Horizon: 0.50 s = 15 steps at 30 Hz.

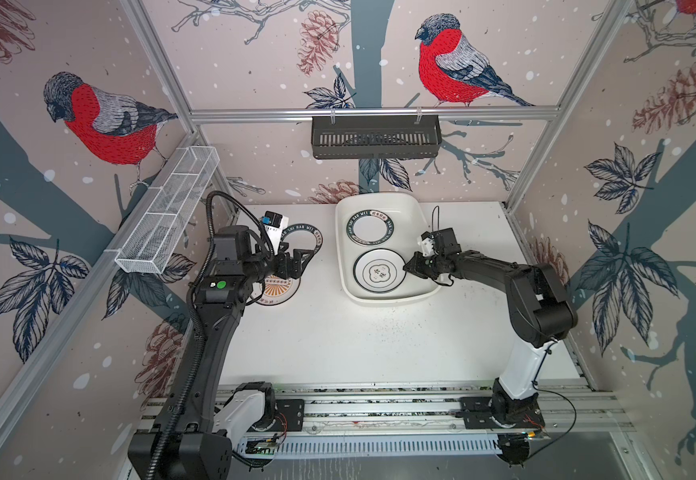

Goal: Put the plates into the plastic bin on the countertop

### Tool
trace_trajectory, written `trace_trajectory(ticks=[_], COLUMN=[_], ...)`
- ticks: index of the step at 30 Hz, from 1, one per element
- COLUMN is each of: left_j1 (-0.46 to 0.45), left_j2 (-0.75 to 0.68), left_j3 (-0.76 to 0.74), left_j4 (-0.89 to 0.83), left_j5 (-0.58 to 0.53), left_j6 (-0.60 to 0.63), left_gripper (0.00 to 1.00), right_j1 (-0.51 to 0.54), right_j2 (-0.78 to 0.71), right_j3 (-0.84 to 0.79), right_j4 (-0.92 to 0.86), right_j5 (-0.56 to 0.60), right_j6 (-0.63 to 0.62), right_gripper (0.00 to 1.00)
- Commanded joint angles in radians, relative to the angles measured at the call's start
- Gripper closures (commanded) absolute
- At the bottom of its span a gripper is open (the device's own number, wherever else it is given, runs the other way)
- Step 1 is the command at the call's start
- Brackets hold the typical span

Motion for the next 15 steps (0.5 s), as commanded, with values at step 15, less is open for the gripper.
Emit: trace_trajectory(ticks=[15], left_j1=[0.001], left_j2=[-0.004], left_j3=[-0.012], left_j4=[0.055], left_j5=[-0.004], left_j6=[-0.024], left_gripper=[0.11], right_j1=[0.029], right_j2=[0.007], right_j3=[0.047], right_j4=[-0.076], right_j5=[0.090], right_j6=[-0.029], right_gripper=[0.81])
